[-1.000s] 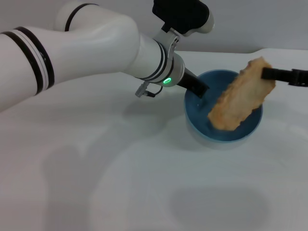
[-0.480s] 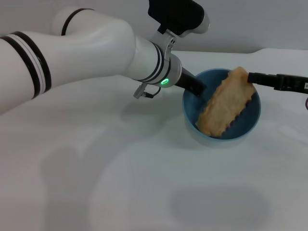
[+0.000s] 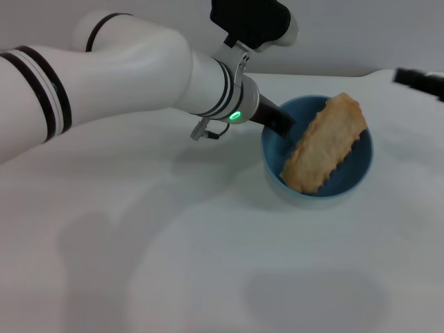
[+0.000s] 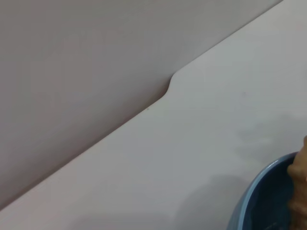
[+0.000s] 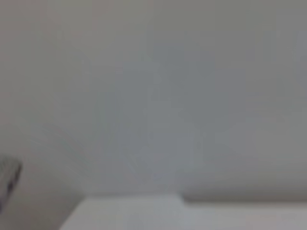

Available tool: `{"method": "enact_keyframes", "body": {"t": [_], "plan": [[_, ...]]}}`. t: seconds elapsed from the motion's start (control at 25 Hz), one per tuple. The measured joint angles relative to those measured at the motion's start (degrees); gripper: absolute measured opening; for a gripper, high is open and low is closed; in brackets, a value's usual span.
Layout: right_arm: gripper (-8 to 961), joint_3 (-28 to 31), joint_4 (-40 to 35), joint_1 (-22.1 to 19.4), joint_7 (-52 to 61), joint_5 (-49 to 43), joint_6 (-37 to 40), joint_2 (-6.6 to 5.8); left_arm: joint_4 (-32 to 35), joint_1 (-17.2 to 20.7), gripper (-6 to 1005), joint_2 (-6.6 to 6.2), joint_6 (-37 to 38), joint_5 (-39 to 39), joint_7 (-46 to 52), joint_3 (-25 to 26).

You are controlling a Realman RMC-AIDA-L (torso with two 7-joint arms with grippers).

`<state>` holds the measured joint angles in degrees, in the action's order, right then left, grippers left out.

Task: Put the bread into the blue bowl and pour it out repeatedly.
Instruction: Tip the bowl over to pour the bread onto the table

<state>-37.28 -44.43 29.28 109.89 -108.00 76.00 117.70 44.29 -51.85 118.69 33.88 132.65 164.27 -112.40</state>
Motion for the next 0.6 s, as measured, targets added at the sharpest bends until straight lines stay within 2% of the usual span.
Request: {"method": "enact_keyframes", "body": {"t": [0.12, 0.24, 0.28, 0.32, 0.36, 0.48, 0.6], "plan": [[479, 0.8, -1.3, -3.5, -7.3, 4.5, -1.8, 0.00, -0.4, 0.0, -1, -0.12, -1.4, 0.4, -0.5, 0.0], [478, 2.3, 0.2, -6.2, -17.1, 5.3, -6.3, 0.49, -0.5, -1.1, -1, -0.17, -2.0, 0.6, -3.9, -0.1], [477, 2.7, 1.5, -6.8, -19.7, 5.4, -8.0, 0.64, -0.5, -1.5, -1, -0.19, -2.0, 0.6, -4.6, -0.2], [486, 4.0, 4.9, -8.0, -24.5, 5.5, -11.8, 0.83, -1.2, -3.7, -1, -0.26, -2.0, 1.0, -6.5, -0.2], [494, 4.0, 4.9, -8.0, -24.5, 5.5, -11.8, 0.83, -1.2, -3.7, -1, -0.26, -2.0, 1.0, -6.5, -0.2], [520, 7.4, 11.2, -9.3, -33.6, 8.3, -14.9, 0.81, -2.9, -6.9, -1, -0.25, -2.2, 3.8, -7.5, -0.1], [547, 9.3, 15.9, -11.6, -44.0, 14.0, -14.4, 0.69, -4.0, -9.6, -1, -0.06, -2.2, 6.7, -7.5, 0.0]]}}
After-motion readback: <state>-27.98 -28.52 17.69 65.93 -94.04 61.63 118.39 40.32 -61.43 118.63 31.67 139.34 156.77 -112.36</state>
